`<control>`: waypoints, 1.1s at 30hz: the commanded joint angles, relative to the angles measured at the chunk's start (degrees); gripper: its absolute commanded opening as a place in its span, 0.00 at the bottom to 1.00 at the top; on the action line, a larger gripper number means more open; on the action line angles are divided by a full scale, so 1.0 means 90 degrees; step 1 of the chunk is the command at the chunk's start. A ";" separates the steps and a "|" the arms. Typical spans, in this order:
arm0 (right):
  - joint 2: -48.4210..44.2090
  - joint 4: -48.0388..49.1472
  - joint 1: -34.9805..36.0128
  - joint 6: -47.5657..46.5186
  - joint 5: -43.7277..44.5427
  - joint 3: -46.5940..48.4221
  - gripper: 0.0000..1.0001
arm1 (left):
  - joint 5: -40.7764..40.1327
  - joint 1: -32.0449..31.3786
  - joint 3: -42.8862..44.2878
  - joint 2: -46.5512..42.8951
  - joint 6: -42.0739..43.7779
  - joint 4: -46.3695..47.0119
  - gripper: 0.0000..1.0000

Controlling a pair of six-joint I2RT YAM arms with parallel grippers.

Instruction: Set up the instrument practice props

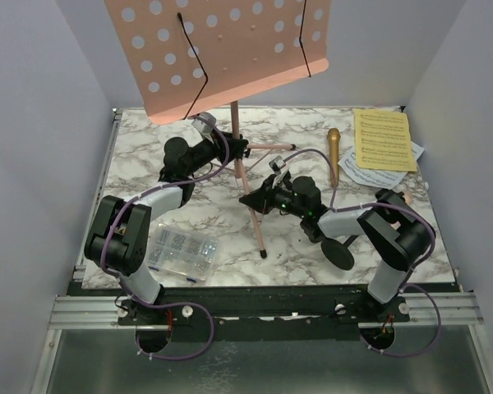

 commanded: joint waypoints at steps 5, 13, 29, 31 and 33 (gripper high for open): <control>0.1004 0.0379 -0.0018 -0.0651 0.0972 0.0039 0.00 | 0.0149 0.0085 0.0125 -0.0094 -0.1385 -0.0073 0.14; 0.1230 0.0566 0.0085 0.0067 0.1577 0.0074 0.00 | -0.0065 0.0169 0.0116 -0.0165 -0.1760 -0.0047 0.70; 0.1170 0.0461 0.0311 0.0353 0.2318 0.0017 0.01 | -0.1479 0.0160 -0.0097 -0.0747 -0.2011 -0.0946 0.95; 0.1042 0.0276 0.0319 0.0328 0.2100 -0.0006 0.16 | -0.1673 0.0142 -0.0130 -0.0904 -0.2020 -0.1231 0.95; 0.0900 0.0075 0.0314 0.0295 0.1956 0.0025 0.31 | -0.2107 0.0037 -0.0255 -0.1146 -0.2010 -0.1504 0.97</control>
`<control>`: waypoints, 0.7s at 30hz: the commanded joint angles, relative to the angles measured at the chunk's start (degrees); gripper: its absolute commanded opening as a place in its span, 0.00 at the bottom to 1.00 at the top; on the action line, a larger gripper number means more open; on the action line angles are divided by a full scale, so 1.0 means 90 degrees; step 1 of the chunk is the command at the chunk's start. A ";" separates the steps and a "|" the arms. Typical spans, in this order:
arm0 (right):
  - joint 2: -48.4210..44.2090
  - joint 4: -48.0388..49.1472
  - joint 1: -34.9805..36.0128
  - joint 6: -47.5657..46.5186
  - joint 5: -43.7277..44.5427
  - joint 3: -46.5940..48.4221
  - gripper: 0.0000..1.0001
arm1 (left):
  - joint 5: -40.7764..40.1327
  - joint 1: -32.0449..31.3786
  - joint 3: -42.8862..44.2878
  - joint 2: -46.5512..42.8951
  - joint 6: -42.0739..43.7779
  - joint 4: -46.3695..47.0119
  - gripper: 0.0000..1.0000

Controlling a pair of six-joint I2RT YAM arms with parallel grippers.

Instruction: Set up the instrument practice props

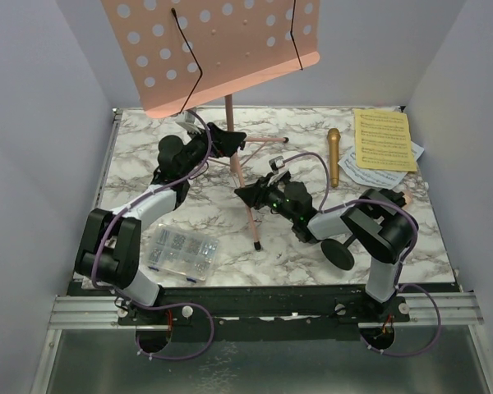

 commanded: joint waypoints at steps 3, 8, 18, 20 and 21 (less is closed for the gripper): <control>-0.0144 -0.1784 -0.0074 -0.0288 0.0293 0.0003 0.45 | -0.1134 -0.0182 -0.0352 -0.0846 -0.0345 -0.1134 0.97; -0.0235 -0.1764 -0.0074 -0.0348 0.0224 0.0110 0.50 | -0.1296 -0.0182 -0.0757 -0.1514 -0.0465 -0.1786 0.97; -0.0984 -0.2596 -0.0080 -0.0740 0.0399 0.0125 0.77 | -0.1871 -0.0182 -0.1312 -0.2994 -0.0308 -0.3338 0.97; -0.1195 -0.2777 -0.0084 -0.0840 0.0490 0.0120 0.81 | -0.1890 -0.0182 -0.1316 -0.3202 -0.0245 -0.3712 0.97; -0.1266 -0.2852 -0.0080 -0.0898 0.0514 0.0123 0.83 | -0.1902 -0.0184 -0.1337 -0.3273 -0.0254 -0.3856 0.97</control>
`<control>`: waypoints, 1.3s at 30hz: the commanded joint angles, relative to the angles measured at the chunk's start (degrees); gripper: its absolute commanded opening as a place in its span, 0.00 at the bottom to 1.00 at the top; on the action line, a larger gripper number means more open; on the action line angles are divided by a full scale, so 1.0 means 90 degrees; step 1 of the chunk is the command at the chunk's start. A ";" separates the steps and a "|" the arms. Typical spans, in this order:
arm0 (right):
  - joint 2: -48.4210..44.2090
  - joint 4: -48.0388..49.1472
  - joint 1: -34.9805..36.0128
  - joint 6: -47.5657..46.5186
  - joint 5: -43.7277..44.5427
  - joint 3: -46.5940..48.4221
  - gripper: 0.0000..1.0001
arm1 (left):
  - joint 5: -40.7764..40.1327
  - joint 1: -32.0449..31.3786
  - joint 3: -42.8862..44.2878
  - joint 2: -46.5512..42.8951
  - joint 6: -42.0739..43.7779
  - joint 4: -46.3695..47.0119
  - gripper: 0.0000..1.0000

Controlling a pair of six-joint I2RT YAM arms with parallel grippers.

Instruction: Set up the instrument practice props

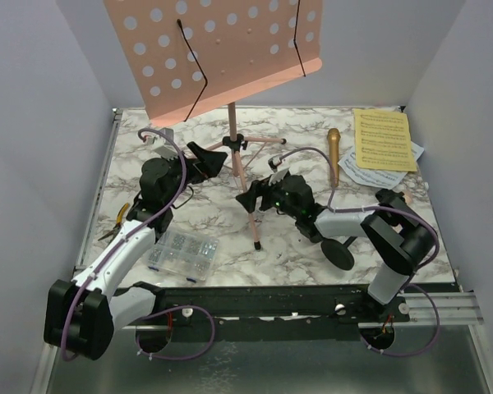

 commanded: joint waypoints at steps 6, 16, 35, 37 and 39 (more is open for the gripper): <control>-0.0695 -0.1033 -0.0053 -0.0422 0.0047 0.0189 0.90 | -0.0150 -0.0013 -0.0478 -0.0668 -0.0332 -0.1116 0.96; -0.2056 -0.2548 -0.0333 -0.0938 0.0765 0.0077 0.98 | 0.1141 -0.0003 -0.0742 -0.1223 -0.0825 -0.1628 0.96; -0.0658 -0.7291 -0.5106 0.0504 0.2875 0.2864 0.97 | 0.2405 -0.0012 0.0495 -0.0800 0.1908 -0.3142 0.99; -0.0239 -0.7655 -0.5299 0.0391 0.3052 0.3298 0.97 | 0.2217 -0.0068 0.0393 -0.0940 0.2121 -0.3269 0.99; 0.0051 -0.7670 -0.5554 0.0201 0.2777 0.3542 0.96 | 0.2045 -0.0168 0.0382 -0.1024 0.2264 -0.3489 0.99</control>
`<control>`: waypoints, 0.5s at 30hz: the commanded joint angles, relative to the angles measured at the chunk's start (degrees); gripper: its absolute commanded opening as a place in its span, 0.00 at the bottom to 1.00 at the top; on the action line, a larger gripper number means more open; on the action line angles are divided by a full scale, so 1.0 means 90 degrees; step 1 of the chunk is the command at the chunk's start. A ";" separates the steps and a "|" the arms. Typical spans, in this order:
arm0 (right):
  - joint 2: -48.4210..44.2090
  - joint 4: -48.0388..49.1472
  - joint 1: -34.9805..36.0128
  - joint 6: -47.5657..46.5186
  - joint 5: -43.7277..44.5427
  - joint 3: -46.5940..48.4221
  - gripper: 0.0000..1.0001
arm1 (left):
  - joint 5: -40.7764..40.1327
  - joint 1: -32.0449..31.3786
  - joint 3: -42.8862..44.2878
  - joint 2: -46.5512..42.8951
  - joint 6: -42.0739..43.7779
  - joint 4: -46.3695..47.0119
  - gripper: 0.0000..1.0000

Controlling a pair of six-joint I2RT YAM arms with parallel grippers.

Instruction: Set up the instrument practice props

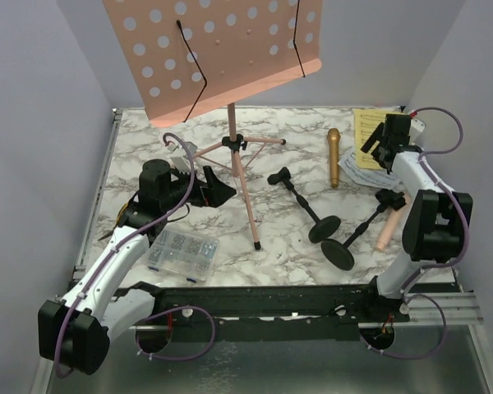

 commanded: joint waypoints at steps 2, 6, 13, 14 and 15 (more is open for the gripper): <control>0.0871 -0.1082 -0.0407 -0.0633 0.0020 0.0801 0.96 | -0.0374 -0.0331 -0.0006 -0.0378 0.0941 -0.0793 0.99; 0.1955 -0.1348 -0.0403 -0.1223 -0.1064 0.1827 1.00 | -0.0593 -0.0597 -0.0057 -0.0525 0.1050 -0.0942 0.99; 0.2771 -0.0826 -0.0399 -0.1461 -0.1517 0.2728 1.00 | -0.0819 -0.0793 -0.0016 -0.0574 0.1129 -0.1075 0.98; 0.2847 -0.0676 -0.0398 -0.1565 -0.1546 0.2798 1.00 | -0.0848 -0.0807 -0.0017 -0.0576 0.1139 -0.1090 0.98; 0.2943 -0.0597 -0.0399 -0.1667 -0.1559 0.2891 1.00 | -0.0876 -0.0816 -0.0017 -0.0576 0.1139 -0.1103 0.98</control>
